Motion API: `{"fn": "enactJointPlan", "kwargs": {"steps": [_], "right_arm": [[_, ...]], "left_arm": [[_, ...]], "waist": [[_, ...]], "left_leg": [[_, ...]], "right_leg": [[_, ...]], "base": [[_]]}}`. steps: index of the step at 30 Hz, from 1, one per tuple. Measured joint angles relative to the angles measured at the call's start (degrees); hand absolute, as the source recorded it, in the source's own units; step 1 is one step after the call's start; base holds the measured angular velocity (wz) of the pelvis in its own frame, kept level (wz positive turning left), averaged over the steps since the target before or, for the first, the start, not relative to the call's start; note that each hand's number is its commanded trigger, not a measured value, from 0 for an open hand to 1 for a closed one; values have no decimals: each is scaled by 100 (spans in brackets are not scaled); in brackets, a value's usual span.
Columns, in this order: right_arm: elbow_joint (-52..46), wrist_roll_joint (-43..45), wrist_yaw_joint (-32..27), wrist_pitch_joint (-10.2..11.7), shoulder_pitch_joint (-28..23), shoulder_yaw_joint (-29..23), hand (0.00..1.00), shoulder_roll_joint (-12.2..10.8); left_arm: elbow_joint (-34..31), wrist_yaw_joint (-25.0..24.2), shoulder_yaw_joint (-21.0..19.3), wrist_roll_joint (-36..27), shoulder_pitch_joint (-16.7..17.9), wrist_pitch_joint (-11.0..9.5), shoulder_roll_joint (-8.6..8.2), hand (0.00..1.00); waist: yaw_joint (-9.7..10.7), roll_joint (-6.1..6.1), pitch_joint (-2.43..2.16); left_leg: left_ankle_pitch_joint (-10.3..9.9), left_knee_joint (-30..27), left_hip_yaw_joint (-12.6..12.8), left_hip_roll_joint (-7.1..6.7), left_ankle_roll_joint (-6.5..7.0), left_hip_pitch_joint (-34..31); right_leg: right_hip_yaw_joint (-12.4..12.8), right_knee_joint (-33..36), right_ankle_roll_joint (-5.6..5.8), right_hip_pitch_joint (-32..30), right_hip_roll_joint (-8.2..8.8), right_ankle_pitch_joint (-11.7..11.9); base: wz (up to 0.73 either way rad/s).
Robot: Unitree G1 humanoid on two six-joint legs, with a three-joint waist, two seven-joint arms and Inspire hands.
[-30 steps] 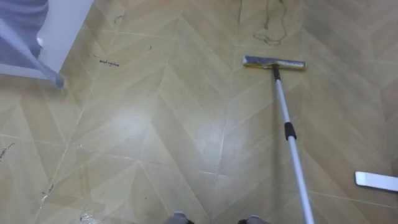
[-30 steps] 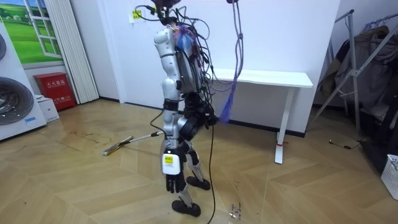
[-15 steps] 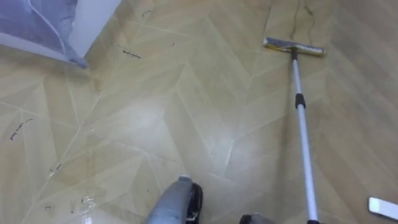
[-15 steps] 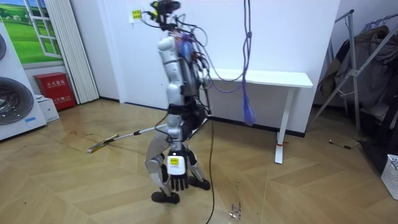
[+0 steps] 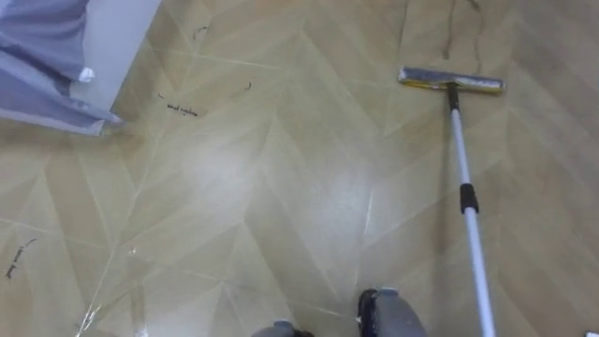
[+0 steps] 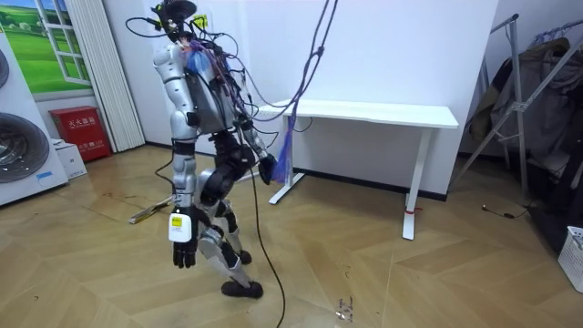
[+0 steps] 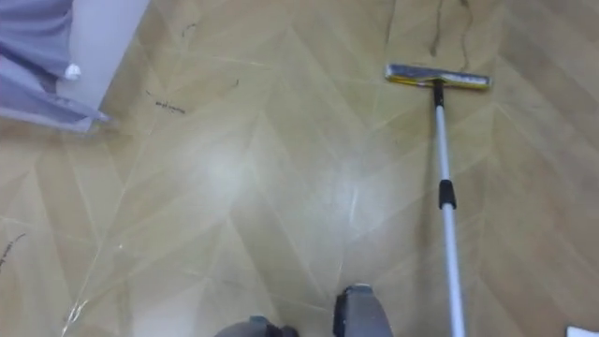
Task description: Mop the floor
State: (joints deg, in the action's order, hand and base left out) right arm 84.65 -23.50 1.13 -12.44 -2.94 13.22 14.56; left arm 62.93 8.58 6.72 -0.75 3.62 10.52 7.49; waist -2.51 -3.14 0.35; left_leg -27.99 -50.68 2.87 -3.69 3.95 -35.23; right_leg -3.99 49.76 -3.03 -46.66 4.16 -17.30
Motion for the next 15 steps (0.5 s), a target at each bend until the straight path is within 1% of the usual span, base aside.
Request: {"fn": "enactJointPlan", "kwargs": {"steps": [1, 2, 3, 4, 5, 6, 7, 8, 9, 10, 11, 12, 13, 14, 15], "right_arm": [[18, 87, -36, -57, 144, -69, 100, -2], [39, 140, -52, -115, 226, -121, 100, 3], [134, 149, -105, -211, 477, -128, 100, 41], [210, 130, -143, -261, 781, -112, 100, 109], [214, 95, -161, -268, 934, -107, 100, 153], [203, 34, -180, -265, 1285, -89, 100, 238], [136, -18, -172, -240, 1601, -83, 100, 317], [108, -99, -161, -198, 1690, -73, 100, 351], [17, -236, -137, -110, 1933, -38, 100, 388], [-53, -395, -79, -11, 2067, -25, 100, 383], [-98, -482, -38, 13, 2074, -31, 100, 379], [-184, -674, 32, 4, 2063, -42, 100, 376], [-247, -830, 97, -4, 1981, -3, 100, 374], [-264, -892, 112, -4, 1906, 47, 100, 358], [-287, -1055, 166, -1, 1677, 71, 100, 367]], "left_arm": [[43, 26, -24, -88, 4, 70, 13, 0], [28, 64, -25, -149, 8, 118, 20, 0], [-18, 154, -12, -303, 19, 176, 44, 0], [-109, 248, 36, -557, 59, 192, 80, 0], [-157, 276, 47, -706, 69, 192, 101, 0], [-300, 346, 58, -938, 116, 203, 141, 0], [-428, 368, 83, -1074, 164, 188, 192, 0], [-474, 369, 85, -1090, 167, 184, 206, 0], [-528, 369, 78, -1087, 176, 184, 232, 0], [-523, 363, 76, -1066, 198, 195, 256, 0], [-528, 349, 77, -1054, 219, 195, 263, 0], [-568, 300, 75, -1015, 265, 194, 262, 0], [-577, 220, 75, -967, 328, 195, 254, 0], [-568, 170, 74, -964, 345, 200, 259, 0], [-559, 71, 81, -963, 397, 205, 245, 0]], "waist": [[-31, 9, 9], [-43, 18, 15], [-122, 82, 36], [-196, 170, 68], [-241, 200, 77], [-303, 307, 116], [-411, 399, 147], [-454, 414, 154], [-628, 415, 151], [-677, 515, 204], [-698, 518, 203], [-724, 505, 189], [-727, 452, 156], [-716, 460, 155], [-641, 444, 107]], "left_leg": [[-3, -486, 22, 98, -44, -47], [39, -766, 20, 147, -117, -117], [249, -1450, 68, 273, -387, -314], [686, -2142, 74, 344, -497, -575], [988, -2464, 73, 381, -525, -733], [1629, -2983, 62, 387, -552, -1053], [1799, -3301, 60, 399, -562, -1360], [1787, -3354, 44, 437, -549, -1534], [1740, -3180, 21, 499, -505, -1844], [1591, -2615, 18, 479, -484, -1991], [1521, -2142, 17, 480, -477, -1993], [1503, -1024, 18, 491, -484, -1908], [1558, -25, 16, 500, -417, -1803], [1649, 85, 90, 487, -262, -1789], [1551, 157, 193, 420, -78, -1663]], "right_leg": [[-75, 167, -67, 124, -60, -188], [-102, 278, -95, 180, -90, -317], [-109, 533, -169, 241, -131, -598], [-82, 776, -224, 279, -171, -847], [-47, 864, -230, 298, -205, -937], [13, 1012, -255, 319, -256, -1084], [79, 1116, -297, 321, -298, -1188], [79, 1122, -298, 330, -325, -1195], [79, 1118, -342, 384, -357, -1238], [96, 1083, -299, 528, -362, -1336], [94, 1041, -276, 626, -361, -1387], [87, 933, -222, 812, -357, -1497], [65, 799, -152, 1022, -349, -1597], [67, 726, -104, 1130, -305, -1649], [6, 515, 22, 1357, -192, -1724]], "base": [[-12], [0], [0], [-6], [-11], [-19], [-24], [-38], [-26], [-14], [10], [11], [10], [28], [56]]}}
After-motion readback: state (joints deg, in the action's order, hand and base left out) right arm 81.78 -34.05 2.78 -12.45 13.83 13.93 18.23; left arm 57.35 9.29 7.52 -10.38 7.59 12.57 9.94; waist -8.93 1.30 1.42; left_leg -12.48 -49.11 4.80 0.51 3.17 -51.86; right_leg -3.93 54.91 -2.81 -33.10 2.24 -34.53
